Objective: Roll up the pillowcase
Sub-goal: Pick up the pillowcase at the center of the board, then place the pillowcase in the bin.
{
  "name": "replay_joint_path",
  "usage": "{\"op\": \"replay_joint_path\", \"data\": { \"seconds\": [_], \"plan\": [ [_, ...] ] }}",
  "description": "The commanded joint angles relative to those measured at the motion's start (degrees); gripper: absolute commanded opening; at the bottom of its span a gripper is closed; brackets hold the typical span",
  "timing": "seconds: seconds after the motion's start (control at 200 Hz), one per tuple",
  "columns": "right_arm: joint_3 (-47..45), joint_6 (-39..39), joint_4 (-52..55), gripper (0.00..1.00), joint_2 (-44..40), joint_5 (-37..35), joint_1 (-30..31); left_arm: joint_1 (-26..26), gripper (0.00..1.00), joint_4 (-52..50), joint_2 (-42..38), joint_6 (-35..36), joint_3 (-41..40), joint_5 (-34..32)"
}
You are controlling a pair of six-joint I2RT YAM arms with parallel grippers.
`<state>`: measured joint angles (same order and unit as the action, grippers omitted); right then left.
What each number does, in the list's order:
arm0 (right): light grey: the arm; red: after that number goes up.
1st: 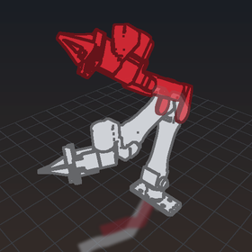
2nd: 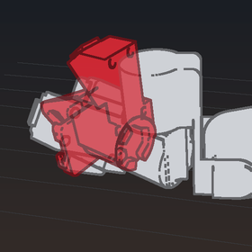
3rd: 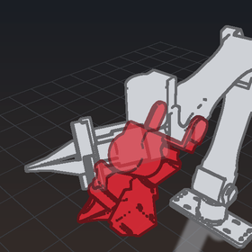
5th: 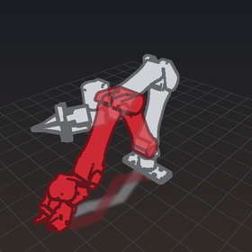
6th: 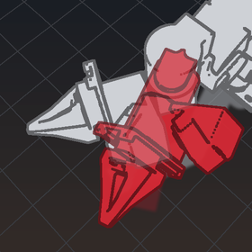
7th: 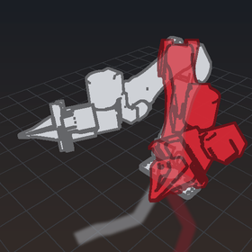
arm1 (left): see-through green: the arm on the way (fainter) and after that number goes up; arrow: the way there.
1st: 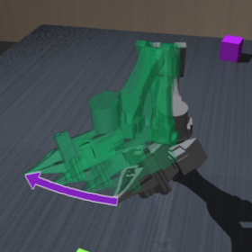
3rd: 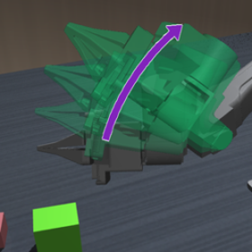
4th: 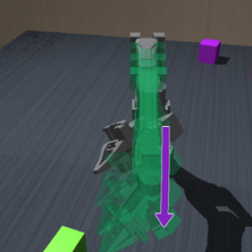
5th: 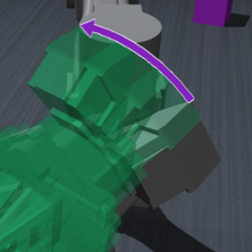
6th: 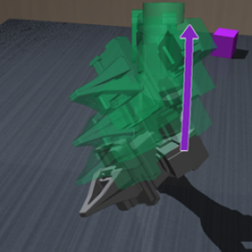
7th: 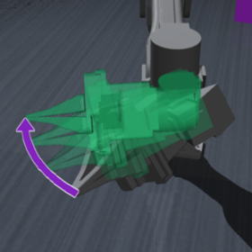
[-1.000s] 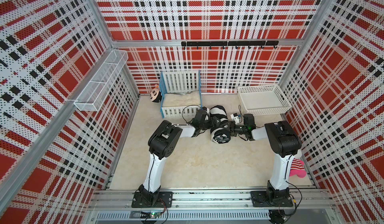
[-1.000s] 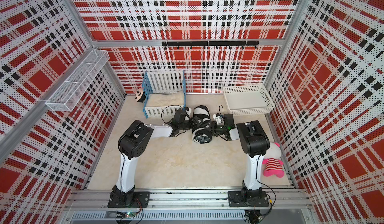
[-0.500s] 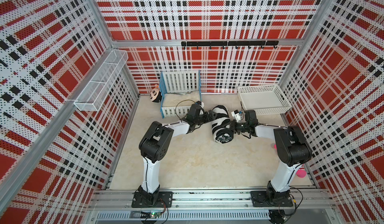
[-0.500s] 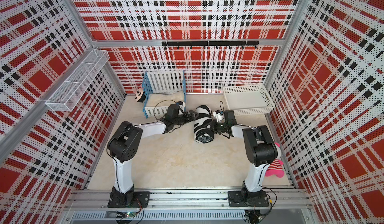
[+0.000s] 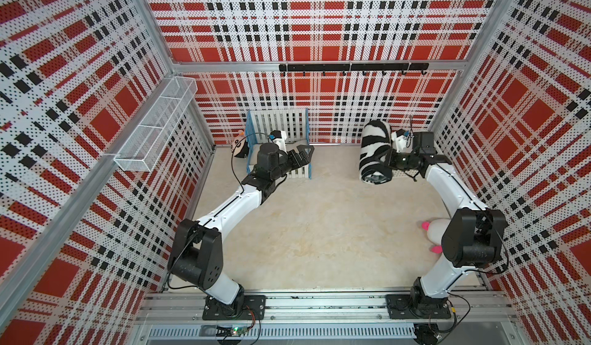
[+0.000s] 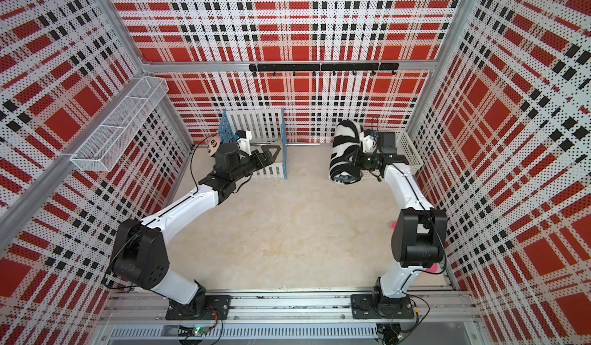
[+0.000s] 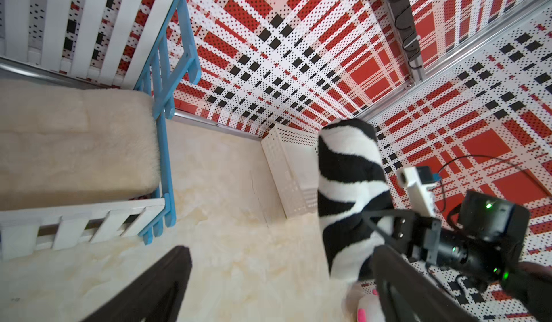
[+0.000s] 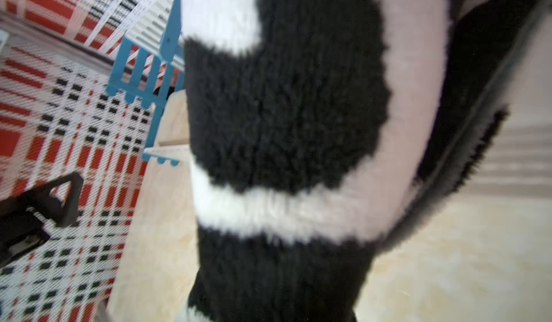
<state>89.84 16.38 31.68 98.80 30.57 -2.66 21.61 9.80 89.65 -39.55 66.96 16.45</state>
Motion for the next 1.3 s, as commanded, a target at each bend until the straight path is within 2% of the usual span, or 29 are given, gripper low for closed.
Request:
{"op": "replay_joint_path", "data": {
  "seconds": [0.0, 0.05, 0.346, 0.481, 0.636, 0.972, 1.177, 1.293],
  "plan": [
    [9.57, -9.88, 7.82, 0.0, 4.23, -9.83, -0.72, -0.25, 0.99, -3.2, -2.89, 2.31, -2.04, -0.01],
    [13.44, -12.06, 8.56, 0.0, 6.8, -12.55, -1.18, -0.4, 0.99, -3.84, -3.76, 2.8, -2.52, -0.25],
    [33.4, -17.8, 11.47, 0.0, 22.4, -17.09, -3.14, -0.78, 0.99, -6.49, -6.3, 2.7, -4.26, -0.7],
    [40.14, -19.3, 11.84, 0.0, 29.22, -16.76, -3.61, -0.86, 0.99, -8.14, -6.9, 3.23, -4.31, -1.19],
    [45.18, -20.23, 13.35, 0.0, 36.7, -11.2, -4.36, -0.93, 0.99, -9.79, -6.84, 3.73, -4.14, -1.75],
    [43.3, -19.64, 19.28, 0.0, 41.71, 4.47, -6.98, -1.72, 0.99, -10.75, -6.42, 3.95, -4.5, -2.37],
    [43.13, -18.22, 21.45, 0.0, 44.28, 5.54, -7.28, -1.92, 0.99, -10.77, -5.8, 3.89, -4.63, -2.14],
    [45.24, -16.1, 22.24, 0.0, 47.68, 3.71, -7.12, -1.83, 0.99, -10.77, -5.71, 3.69, -4.74, -2.1]
  ]
}}
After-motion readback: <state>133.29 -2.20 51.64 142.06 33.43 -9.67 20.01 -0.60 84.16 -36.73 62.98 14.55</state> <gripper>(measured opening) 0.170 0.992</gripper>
